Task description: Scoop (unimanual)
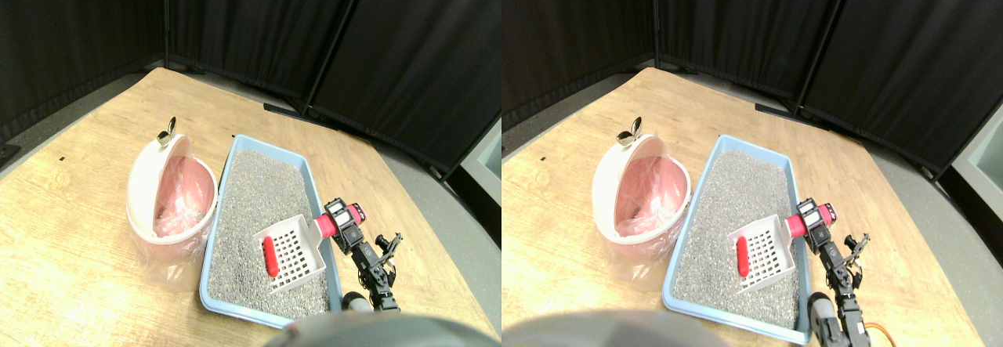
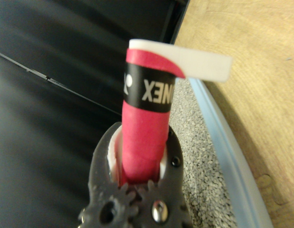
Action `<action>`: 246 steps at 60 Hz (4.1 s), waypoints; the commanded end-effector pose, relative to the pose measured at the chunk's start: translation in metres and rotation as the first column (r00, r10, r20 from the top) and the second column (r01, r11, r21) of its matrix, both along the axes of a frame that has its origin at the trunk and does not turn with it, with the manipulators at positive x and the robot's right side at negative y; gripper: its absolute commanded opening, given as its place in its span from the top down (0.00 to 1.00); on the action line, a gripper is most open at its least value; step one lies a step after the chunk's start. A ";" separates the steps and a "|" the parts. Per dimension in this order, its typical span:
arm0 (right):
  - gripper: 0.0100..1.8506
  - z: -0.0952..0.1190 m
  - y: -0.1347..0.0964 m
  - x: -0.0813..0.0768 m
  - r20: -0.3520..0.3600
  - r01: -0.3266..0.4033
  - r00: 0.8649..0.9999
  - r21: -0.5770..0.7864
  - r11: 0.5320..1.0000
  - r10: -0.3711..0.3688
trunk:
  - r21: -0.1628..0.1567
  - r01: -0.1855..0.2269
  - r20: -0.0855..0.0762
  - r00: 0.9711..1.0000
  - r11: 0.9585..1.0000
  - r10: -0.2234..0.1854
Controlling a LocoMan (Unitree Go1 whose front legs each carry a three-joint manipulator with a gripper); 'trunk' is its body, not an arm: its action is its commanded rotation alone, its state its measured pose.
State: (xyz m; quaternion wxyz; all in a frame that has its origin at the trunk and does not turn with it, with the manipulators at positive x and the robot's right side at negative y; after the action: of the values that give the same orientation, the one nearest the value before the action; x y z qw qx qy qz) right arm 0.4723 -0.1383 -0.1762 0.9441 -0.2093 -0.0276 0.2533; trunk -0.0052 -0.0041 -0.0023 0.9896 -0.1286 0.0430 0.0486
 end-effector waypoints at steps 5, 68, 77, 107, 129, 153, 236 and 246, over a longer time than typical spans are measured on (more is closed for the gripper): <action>0.97 -0.032 0.010 -0.017 -0.141 -0.137 0.981 -0.020 0.990 0.133 | -0.013 -0.022 -0.032 0.999 1.000 0.021; 0.97 0.044 -0.018 0.053 -0.058 0.209 0.972 0.660 0.722 -0.229 | 0.029 -0.013 0.028 1.000 0.999 0.012; 0.97 0.044 -0.019 0.050 -0.121 0.269 0.953 0.763 0.587 -0.279 | 0.036 -0.011 0.030 0.999 0.999 0.010; 0.97 0.062 -0.021 0.040 -0.257 0.333 0.935 0.872 0.360 -0.244 | 0.041 -0.004 0.038 0.999 0.999 0.002; 0.97 0.082 -0.021 0.038 -0.250 0.326 0.941 0.853 0.407 -0.229 | 0.030 -0.012 0.046 0.999 0.999 0.010; 0.97 0.079 -0.017 0.032 -0.292 0.361 0.929 0.854 0.376 -0.228 | 0.028 -0.020 0.046 0.999 0.999 0.019; 0.97 0.095 0.041 0.044 -0.103 0.133 0.990 0.486 0.864 -0.094 | -0.090 -0.181 0.042 0.982 0.979 0.185; 0.97 0.098 0.055 0.043 -0.131 0.141 0.987 0.486 0.862 -0.088 | -0.113 -0.209 0.038 0.976 0.971 0.215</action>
State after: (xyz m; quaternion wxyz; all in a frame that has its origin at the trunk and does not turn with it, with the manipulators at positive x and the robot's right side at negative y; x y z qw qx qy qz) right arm 0.5180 -0.0875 -0.0905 0.9815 0.0356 0.0010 0.1880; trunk -0.0021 0.0009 -0.0020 0.9738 -0.1840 0.0029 0.1334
